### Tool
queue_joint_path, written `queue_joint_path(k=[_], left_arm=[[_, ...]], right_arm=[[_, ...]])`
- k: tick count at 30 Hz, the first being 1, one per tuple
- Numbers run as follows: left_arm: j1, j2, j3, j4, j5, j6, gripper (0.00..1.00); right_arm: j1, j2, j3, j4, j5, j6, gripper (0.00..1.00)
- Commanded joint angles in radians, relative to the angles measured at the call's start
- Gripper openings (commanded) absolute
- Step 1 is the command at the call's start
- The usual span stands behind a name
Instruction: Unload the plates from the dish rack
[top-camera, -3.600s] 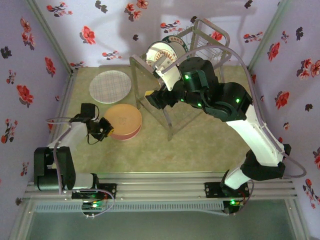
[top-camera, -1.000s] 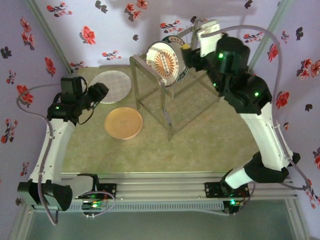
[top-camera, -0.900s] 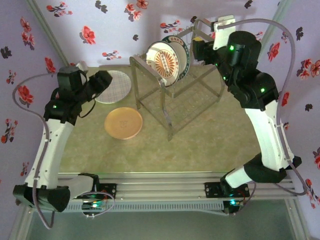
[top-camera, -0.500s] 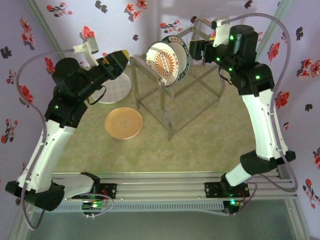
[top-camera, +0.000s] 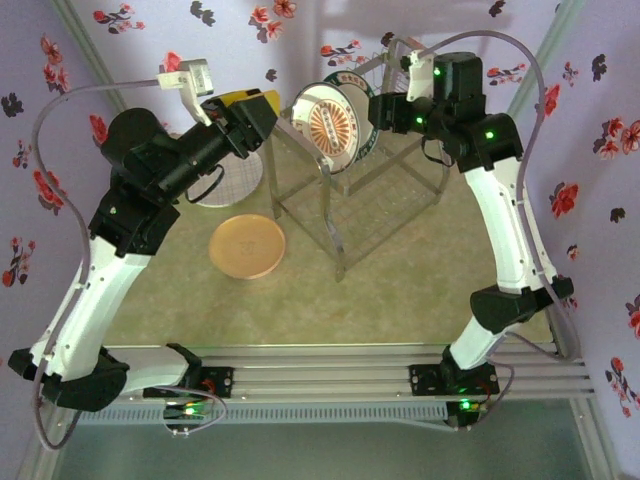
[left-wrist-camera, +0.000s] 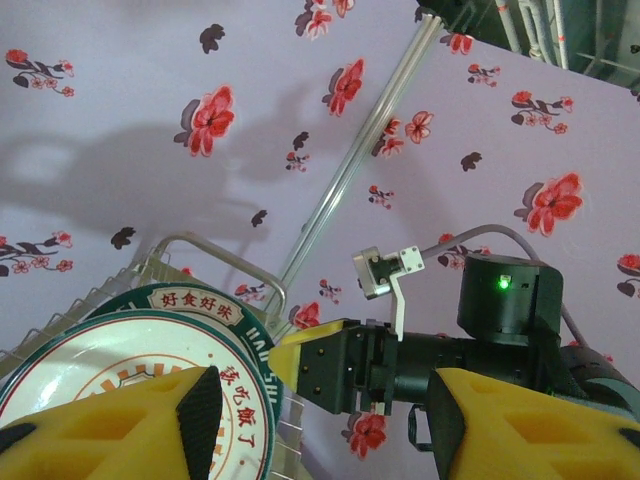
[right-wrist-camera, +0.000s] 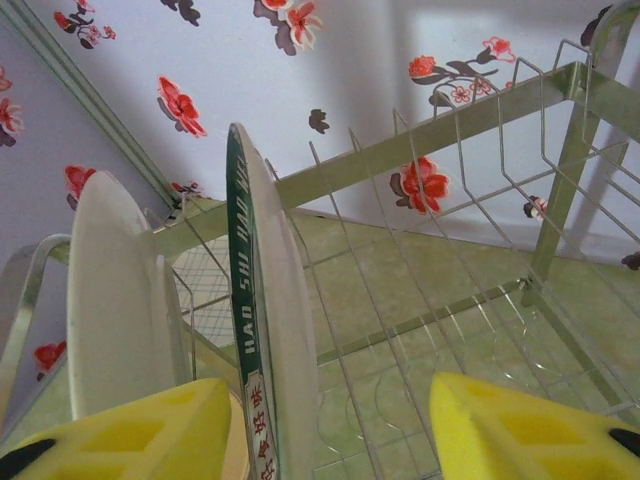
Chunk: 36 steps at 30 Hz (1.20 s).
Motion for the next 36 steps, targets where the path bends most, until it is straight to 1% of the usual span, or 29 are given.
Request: queue_joint_path(k=[1,12,20,25,30,36], left_arm=[[-0.014,0.011,0.029,0.002,-0.021,0.036,0.59],[-0.038,0.022,0.073,-0.027,-0.048,0.072,0.59],[-0.052,0.011,0.067,-0.006,-0.096,0.102,0.59],[-0.053,0.011,0.061,-0.001,-0.101,0.103,0.59],[-0.053,0.014,0.057,0.003,-0.101,0.100,0.59],[-0.054,0.016,0.049,0.006,-0.101,0.100,0.59]], right_arm=[[-0.008,0.022,0.040,-0.012,-0.039,0.005,0.54],[-0.011,0.072,0.061,-0.013,-0.071,0.010,0.47],[-0.011,0.104,0.085,-0.005,-0.102,0.020,0.41],[-0.011,0.109,0.087,-0.006,-0.107,0.021,0.37],[-0.008,0.113,0.091,-0.007,-0.110,0.017,0.32],[0.011,0.117,0.115,-0.022,-0.090,-0.012,0.23]])
